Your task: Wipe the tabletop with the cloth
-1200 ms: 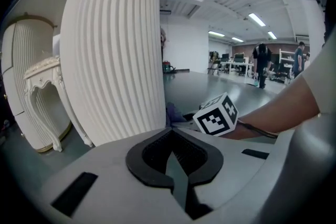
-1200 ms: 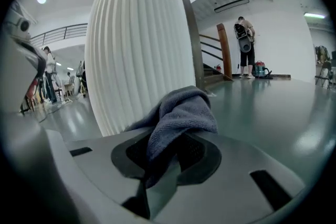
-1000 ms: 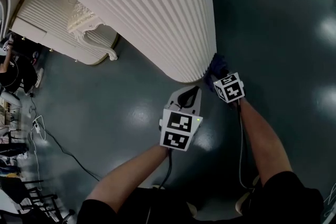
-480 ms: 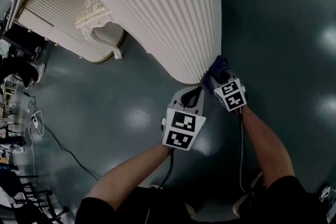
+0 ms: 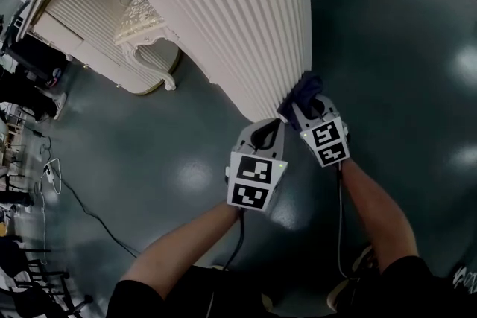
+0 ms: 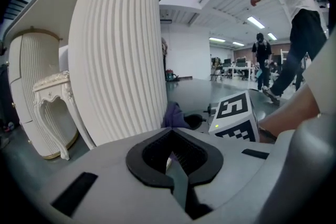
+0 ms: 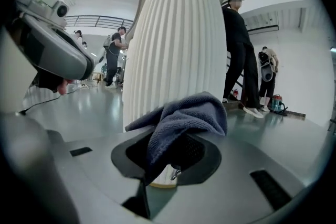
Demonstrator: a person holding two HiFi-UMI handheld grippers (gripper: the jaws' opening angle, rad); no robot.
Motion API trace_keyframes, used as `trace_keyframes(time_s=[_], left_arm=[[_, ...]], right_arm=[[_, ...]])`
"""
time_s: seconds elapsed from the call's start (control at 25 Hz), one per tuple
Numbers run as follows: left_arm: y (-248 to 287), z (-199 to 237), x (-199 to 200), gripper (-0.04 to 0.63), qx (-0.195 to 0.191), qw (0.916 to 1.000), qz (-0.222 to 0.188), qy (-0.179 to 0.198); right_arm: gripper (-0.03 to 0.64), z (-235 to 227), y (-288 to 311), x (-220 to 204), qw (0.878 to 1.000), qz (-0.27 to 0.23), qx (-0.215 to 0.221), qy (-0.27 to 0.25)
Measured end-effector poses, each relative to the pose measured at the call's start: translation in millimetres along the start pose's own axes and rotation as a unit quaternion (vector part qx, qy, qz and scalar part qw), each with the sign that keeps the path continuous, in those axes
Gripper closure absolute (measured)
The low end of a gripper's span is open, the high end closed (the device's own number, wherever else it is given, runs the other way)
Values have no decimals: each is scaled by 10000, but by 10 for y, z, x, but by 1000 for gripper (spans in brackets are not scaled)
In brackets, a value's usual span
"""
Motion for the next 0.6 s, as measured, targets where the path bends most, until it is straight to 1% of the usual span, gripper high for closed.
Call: trace_keyframes(time_s=[0.12, 0.44, 0.6], left_arm=[[-38, 69, 93, 588, 121, 9998, -130, -81], [-108, 151, 192, 588, 232, 9993, -288, -28], [-179, 156, 277, 588, 226, 9989, -407, -77]], right_arm=[[535, -24, -86, 225, 9997, -233, 21, -85], [535, -85, -283, 872, 9959, -831, -75, -355], [535, -103, -359, 1134, 9957, -830, -96, -402]])
Point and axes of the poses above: the fingertips, and each gripper's own axes: y forward along the fingers, z to its left, x out of its top, the point moved 4 cm from there along -y, backward along the fingers, and after that the axes turned 6 degrees about x, right-handed, at the moved point
